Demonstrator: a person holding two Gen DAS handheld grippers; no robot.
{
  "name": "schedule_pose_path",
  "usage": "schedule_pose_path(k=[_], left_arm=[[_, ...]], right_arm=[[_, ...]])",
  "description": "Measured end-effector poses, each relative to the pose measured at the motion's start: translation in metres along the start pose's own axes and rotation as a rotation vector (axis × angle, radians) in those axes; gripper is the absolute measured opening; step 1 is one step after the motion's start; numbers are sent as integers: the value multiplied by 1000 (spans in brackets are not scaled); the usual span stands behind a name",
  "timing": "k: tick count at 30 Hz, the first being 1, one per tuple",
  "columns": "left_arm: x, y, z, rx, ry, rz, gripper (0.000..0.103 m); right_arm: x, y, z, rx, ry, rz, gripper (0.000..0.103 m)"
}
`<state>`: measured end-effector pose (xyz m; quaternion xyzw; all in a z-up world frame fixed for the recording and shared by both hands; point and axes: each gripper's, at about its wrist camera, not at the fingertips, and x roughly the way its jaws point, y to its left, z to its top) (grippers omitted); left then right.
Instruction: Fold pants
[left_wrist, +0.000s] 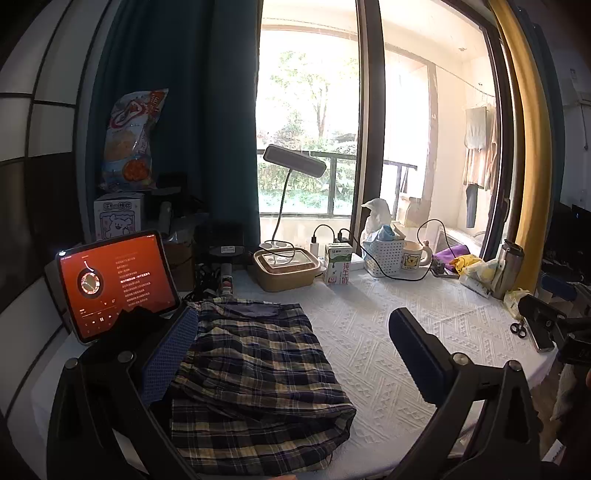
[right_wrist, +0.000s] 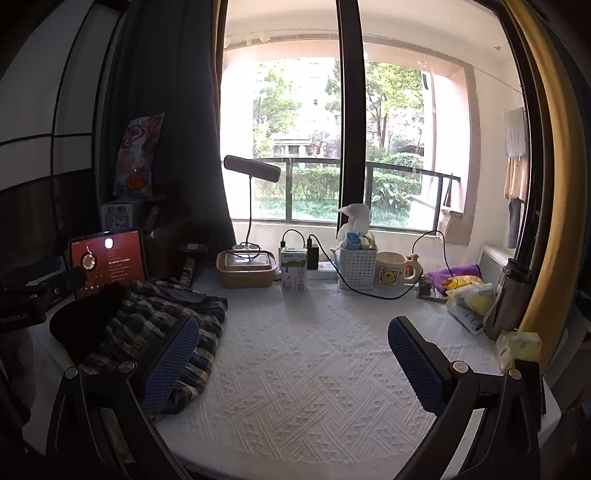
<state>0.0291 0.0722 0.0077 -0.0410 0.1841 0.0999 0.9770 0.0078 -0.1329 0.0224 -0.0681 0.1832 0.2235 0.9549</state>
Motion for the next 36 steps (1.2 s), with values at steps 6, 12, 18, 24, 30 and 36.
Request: schedule_pose_path(k=[6,12,18,24,30,36], left_arm=[[0,0,0,2,-3,3,102],[0,-2,-1,4,-1,2,102],[-1,-2,-1,5,0,3,102],[-1,-2,-1,5,0,3,102],[-1,-2,-1,6,0,4,102],[-1,-3,-1,5,2,2,102]], right_arm=[[0,0,0,0,-1,-1,103],[-1,-1,0,2,0,-2,103],[0,-1,0,1,1,-3,103],[0,-2,-1,-2,0,-5,103],[1,-2,-3,-1,5,-3,103],[1,1,-2,-6,5,-1,103]])
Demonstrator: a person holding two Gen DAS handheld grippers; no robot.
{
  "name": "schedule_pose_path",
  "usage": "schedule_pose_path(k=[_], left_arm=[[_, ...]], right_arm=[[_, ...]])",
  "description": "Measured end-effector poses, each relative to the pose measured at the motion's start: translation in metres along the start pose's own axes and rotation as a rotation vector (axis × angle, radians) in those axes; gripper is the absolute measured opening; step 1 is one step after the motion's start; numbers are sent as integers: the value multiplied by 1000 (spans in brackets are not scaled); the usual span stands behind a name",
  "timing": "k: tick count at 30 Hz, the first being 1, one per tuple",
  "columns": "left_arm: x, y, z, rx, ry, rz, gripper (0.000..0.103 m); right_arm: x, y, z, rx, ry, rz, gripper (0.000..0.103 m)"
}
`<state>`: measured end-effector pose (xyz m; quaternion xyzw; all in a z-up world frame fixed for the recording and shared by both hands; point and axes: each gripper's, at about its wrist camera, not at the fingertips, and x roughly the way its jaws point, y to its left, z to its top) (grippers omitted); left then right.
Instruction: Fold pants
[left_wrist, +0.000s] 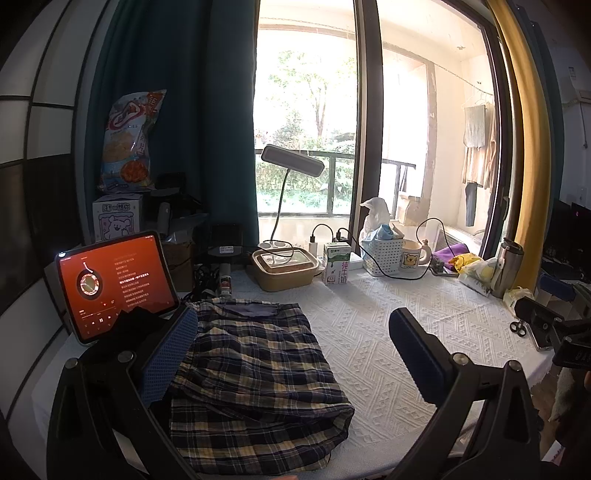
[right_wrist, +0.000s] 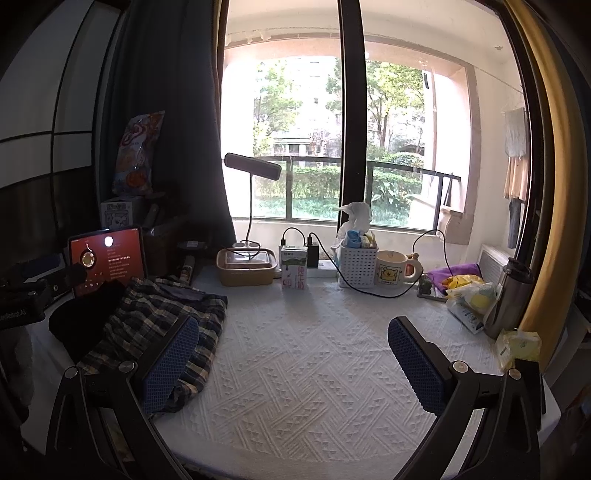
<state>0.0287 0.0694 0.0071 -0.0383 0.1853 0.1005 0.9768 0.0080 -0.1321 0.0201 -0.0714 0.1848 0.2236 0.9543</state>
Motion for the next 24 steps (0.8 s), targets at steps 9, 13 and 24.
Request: schedule_pose_path(k=[9,13,24], left_arm=[[1,0,0,-1,-3,0,102],[0,0,0,-1,-1,-1,102],[0,-2,0,1,-2,-3,102]], right_arm=[[-1,2,1,-3,0,3,103],[-1,2,1,-4,-1,2,103],[-1,1,1,-1,-1,-1,103]])
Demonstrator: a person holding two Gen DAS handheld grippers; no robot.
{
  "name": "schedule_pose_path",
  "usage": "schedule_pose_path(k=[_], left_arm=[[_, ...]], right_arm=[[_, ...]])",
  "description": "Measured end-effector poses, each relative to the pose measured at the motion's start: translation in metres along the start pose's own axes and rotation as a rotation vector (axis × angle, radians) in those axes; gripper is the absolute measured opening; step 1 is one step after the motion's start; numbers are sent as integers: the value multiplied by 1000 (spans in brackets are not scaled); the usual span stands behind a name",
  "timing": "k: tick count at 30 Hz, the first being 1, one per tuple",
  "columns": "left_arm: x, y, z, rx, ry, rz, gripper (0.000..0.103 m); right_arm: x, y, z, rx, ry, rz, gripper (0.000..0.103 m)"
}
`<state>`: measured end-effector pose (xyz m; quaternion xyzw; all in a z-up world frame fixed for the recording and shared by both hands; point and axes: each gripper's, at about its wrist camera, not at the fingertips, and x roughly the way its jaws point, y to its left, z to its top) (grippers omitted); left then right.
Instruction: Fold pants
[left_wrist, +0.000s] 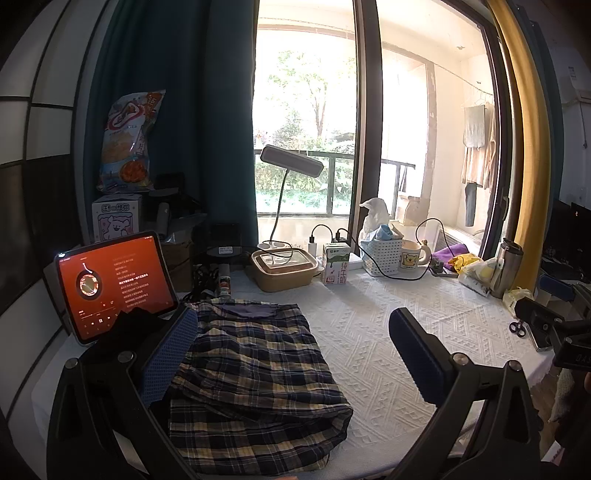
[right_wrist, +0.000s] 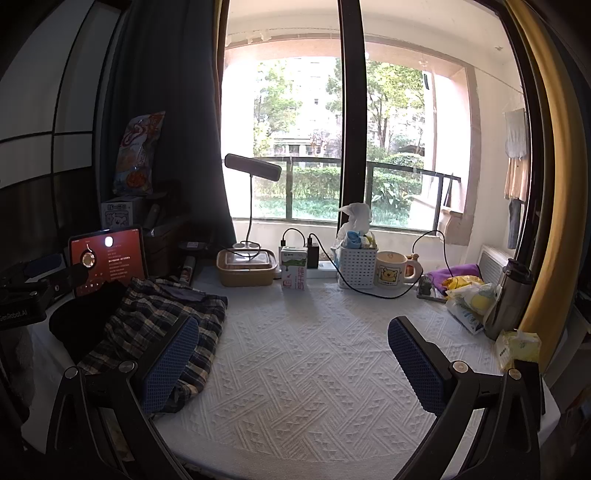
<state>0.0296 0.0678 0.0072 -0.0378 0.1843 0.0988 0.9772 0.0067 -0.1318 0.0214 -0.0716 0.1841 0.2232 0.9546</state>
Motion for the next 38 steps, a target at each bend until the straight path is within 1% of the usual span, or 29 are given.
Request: schedule_pose_path(k=[17,35,38], left_arm=[[0,-1,0,0,2,0,102],[1,-1,2,8,6,-16,102],[1,-2,3,10,4,-28,102]], right_arm=[[0,-1,0,1,1,-1,103],[-1,-2,-2,0,4,-6,103],[0,-1,-2,0,4,-7,103]])
